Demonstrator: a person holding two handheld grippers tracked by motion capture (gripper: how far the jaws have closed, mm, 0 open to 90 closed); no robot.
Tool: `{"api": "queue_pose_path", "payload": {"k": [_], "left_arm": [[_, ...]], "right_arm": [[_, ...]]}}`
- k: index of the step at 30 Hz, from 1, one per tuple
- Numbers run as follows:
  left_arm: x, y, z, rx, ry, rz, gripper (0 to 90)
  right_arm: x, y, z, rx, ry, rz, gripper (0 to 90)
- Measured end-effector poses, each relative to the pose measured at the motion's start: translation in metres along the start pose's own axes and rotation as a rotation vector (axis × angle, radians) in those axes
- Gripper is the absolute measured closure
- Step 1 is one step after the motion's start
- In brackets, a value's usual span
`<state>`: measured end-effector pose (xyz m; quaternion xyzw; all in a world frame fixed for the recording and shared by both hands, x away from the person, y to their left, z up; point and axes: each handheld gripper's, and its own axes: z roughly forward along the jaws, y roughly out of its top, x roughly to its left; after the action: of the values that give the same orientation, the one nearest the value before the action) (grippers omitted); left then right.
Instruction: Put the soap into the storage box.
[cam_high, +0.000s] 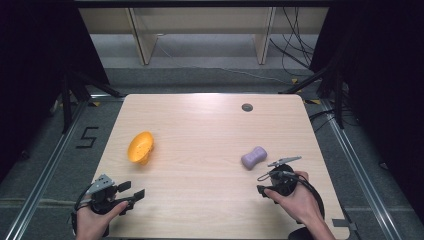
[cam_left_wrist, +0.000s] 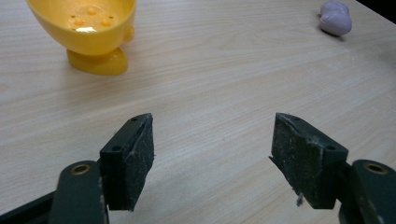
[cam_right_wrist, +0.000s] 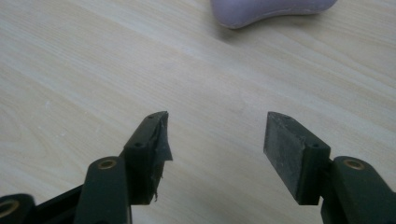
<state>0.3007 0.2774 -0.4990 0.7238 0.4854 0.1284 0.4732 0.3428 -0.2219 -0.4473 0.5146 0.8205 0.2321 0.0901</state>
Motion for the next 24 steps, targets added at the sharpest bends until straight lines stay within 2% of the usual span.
{"api": "queue_pose_path", "payload": {"k": [1,2,4,5,6,7,8,9,10,11,12,13,14,15,16,17,18,19,20,21,22,23,24], "left_arm": [[0.000,0.000,0.000,0.000,0.000,0.000,29.2],[0.000,0.000,0.000,0.008,0.002,0.012,29.1],[-0.001,0.000,0.000,0.010,0.014,0.015,29.1],[-0.002,-0.001,0.000,0.009,0.005,0.008,29.0],[-0.001,-0.002,0.000,0.007,0.000,0.005,28.9],[-0.001,-0.002,0.000,0.007,0.000,0.005,28.9],[-0.001,-0.002,-0.001,0.014,0.008,0.016,28.9],[-0.001,-0.002,-0.002,0.001,-0.001,0.004,28.9],[-0.001,-0.002,-0.002,0.001,-0.001,0.004,28.9],[-0.001,-0.001,-0.003,0.008,0.012,0.012,28.8],[-0.001,-0.001,-0.003,0.008,0.012,0.012,28.8],[0.001,-0.001,-0.002,0.006,-0.006,0.012,28.6],[0.001,-0.001,-0.002,0.006,-0.006,0.012,28.6],[0.000,-0.002,-0.002,0.006,-0.004,-0.001,28.6],[0.000,-0.002,-0.002,0.007,-0.002,-0.004,28.6],[0.000,-0.002,-0.002,0.003,-0.004,0.008,28.6],[0.000,-0.002,-0.003,0.004,0.003,0.008,28.6],[-0.001,-0.001,-0.003,0.006,0.006,0.007,28.6],[-0.001,-0.002,-0.002,0.007,0.003,0.005,28.6],[-0.001,-0.001,-0.002,0.008,0.003,0.005,28.6],[-0.001,-0.001,-0.002,0.008,0.003,0.005,28.6],[-0.001,-0.001,-0.002,0.009,0.002,0.005,28.6],[-0.001,-0.001,-0.002,0.008,0.001,0.005,28.6]], "right_arm": [[0.000,0.000,0.000,0.000,0.000,0.000,40.2],[0.001,0.008,0.001,0.003,-0.021,0.035,38.2],[0.001,0.011,0.001,0.009,-0.018,0.051,37.2],[0.000,0.021,0.002,0.022,-0.027,0.077,35.5],[0.000,0.027,0.001,0.045,-0.017,0.130,35.1],[-0.003,0.033,0.002,0.059,-0.016,0.133,34.0],[-0.004,0.040,0.004,0.069,-0.015,0.174,34.0],[-0.005,0.046,0.006,0.078,-0.027,0.190,34.0],[-0.005,0.046,0.006,0.078,-0.027,0.190,34.0],[-0.009,0.061,0.012,0.089,-0.037,0.250,32.9],[-0.009,0.061,0.012,0.089,-0.037,0.250,32.9],[-0.013,0.073,0.018,0.100,-0.050,0.312,32.9],[-0.013,0.073,0.018,0.100,-0.050,0.312,32.9],[-0.013,0.084,0.025,0.109,-0.062,0.395,32.5],[-0.013,0.084,0.025,0.109,-0.062,0.395,32.5],[-0.011,0.089,0.027,0.120,-0.075,0.450,32.4],[-0.018,0.096,0.032,0.137,-0.076,0.438,31.8],[-0.018,0.096,0.032,0.137,-0.076,0.438,31.8],[-0.025,0.100,0.038,0.145,-0.067,0.451,31.1],[-0.023,0.103,0.039,0.143,-0.070,0.521,30.9],[-0.023,0.103,0.039,0.143,-0.070,0.521,30.9],[-0.024,0.106,0.041,0.127,-0.080,0.555,30.7],[-0.030,0.106,0.041,0.132,-0.084,0.501,30.7]]}}
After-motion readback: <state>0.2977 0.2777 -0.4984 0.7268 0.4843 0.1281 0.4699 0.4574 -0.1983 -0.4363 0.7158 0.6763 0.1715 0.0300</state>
